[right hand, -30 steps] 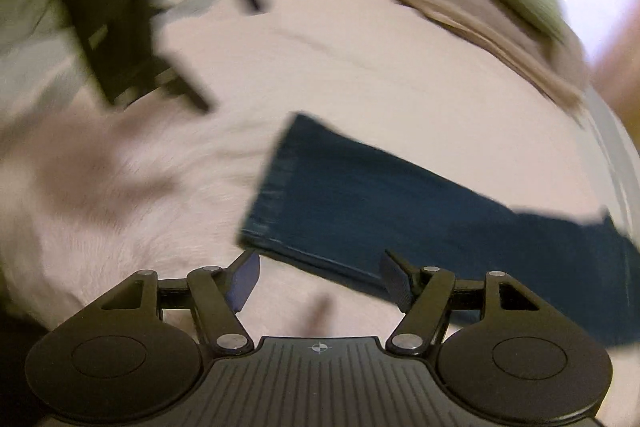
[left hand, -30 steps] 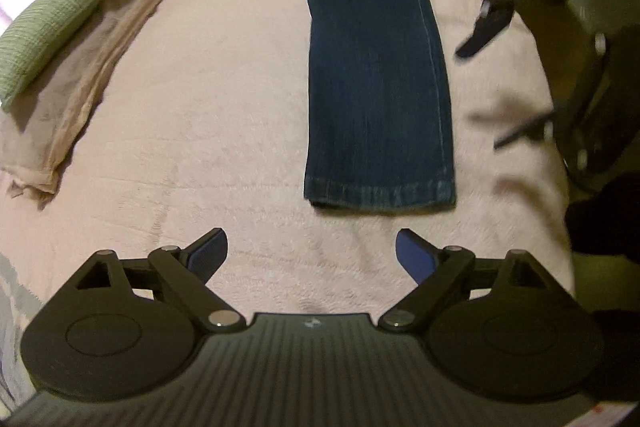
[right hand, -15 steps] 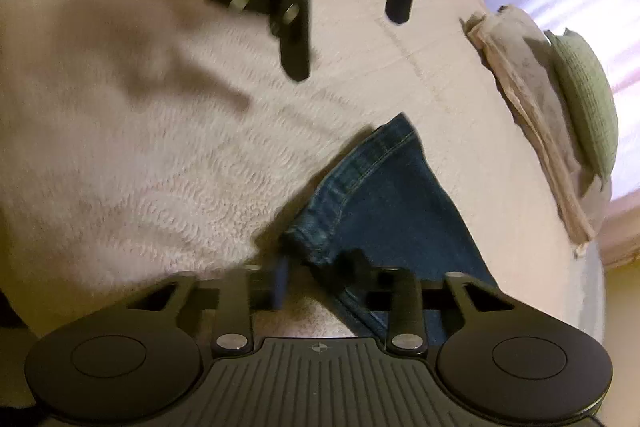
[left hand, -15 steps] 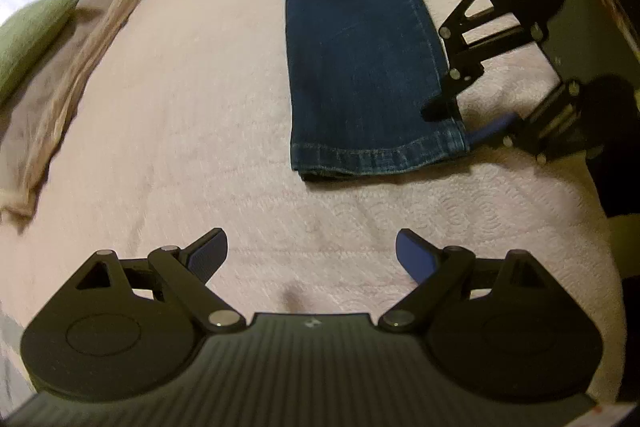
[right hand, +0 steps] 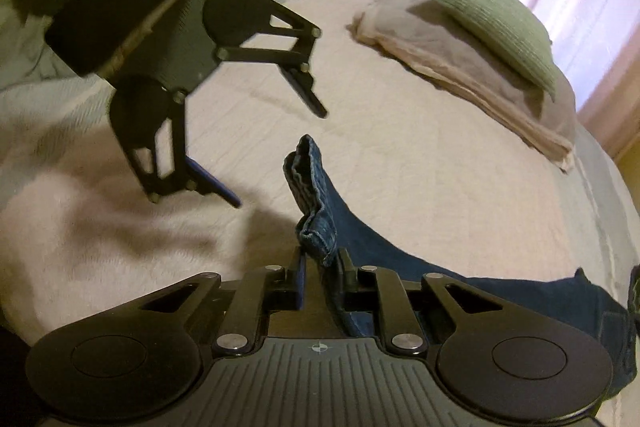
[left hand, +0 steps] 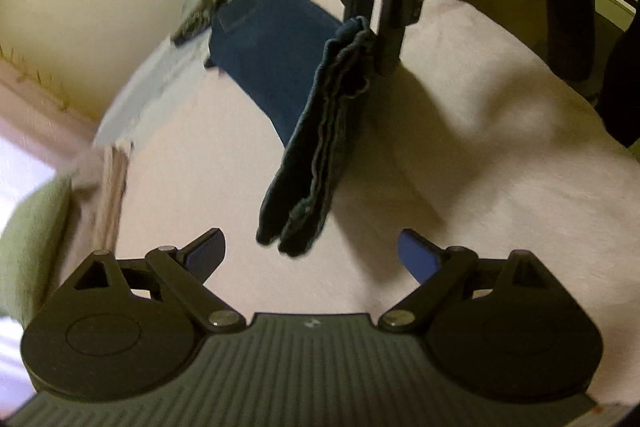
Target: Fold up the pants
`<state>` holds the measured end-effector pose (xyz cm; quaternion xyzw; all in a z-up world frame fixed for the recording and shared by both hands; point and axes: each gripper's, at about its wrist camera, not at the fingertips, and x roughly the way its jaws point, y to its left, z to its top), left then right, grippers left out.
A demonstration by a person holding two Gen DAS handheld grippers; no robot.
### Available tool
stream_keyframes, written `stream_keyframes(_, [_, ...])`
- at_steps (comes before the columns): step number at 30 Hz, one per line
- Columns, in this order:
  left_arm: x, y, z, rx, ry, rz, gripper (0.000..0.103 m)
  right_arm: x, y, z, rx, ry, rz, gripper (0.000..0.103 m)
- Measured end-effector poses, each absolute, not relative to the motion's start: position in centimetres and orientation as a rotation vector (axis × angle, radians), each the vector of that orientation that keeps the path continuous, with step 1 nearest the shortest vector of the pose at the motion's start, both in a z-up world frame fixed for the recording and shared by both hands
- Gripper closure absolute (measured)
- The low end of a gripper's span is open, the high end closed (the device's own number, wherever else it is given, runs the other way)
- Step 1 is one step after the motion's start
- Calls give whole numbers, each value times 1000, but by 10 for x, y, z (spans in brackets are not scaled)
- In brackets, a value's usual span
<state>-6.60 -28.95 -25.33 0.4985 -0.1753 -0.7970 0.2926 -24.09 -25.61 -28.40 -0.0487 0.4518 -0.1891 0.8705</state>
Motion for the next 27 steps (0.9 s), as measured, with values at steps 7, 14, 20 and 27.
stream_keyframes(7, [-77,-318,-228,1321,-629,-2241,47,-256,-272,-250,-53,919,-422,93])
stream_keyframes(14, [-109,-365,-173,1358,-576,-2341,88,-298,-300,-206,50,848,-514,94])
stream_keyframes(20, [-186,-447,-119,1346,-513,-2399,89,-362,-372,-164,197,728,-658,94])
stream_keyframes(27, [-319,-588,-122,1450,-373,-2440,89,-465,-523,-165,494,576,-777,94])
